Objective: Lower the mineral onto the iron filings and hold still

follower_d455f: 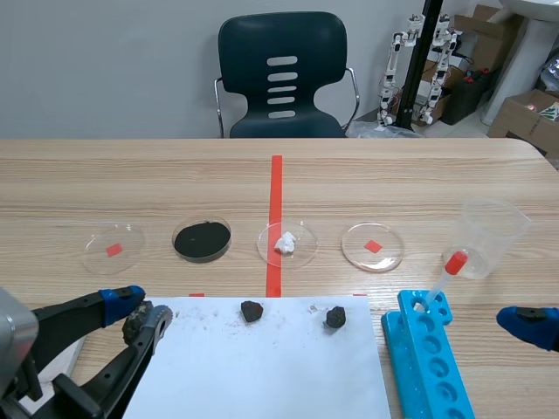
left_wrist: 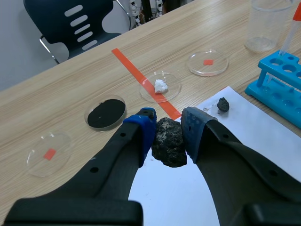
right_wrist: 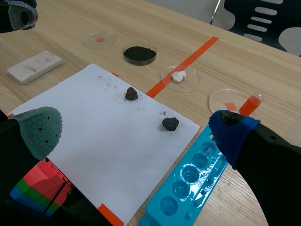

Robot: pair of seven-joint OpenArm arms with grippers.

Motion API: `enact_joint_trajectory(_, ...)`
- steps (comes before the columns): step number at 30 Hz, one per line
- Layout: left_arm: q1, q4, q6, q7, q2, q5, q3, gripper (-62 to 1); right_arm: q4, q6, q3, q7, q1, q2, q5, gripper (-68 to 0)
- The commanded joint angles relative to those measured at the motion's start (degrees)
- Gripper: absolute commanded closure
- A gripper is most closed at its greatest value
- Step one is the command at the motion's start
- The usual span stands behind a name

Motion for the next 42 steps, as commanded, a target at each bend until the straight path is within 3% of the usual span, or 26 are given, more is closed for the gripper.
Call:
enact_joint_trajectory(1,0.2,1.1,0.1,-1.2,0.2,-0.2,-0.1,-8.5,0.5,0.0,0.1,0.9,0.0,0.0,0.9,-67.9)
enact_joint_trajectory(35,0.2,0.9,-0.1,-1.0,0.2,-0.2,-0.1,-8.5,0.5,0.0,0.1,0.9,0.0,0.0,0.9,-67.9)
enact_joint_trajectory(42,-5.5,0.9,-1.4,4.5,1.3,-0.9,0.0,-8.5,0.5,0.0,0.1,0.9,0.0,0.0,0.9,-67.9)
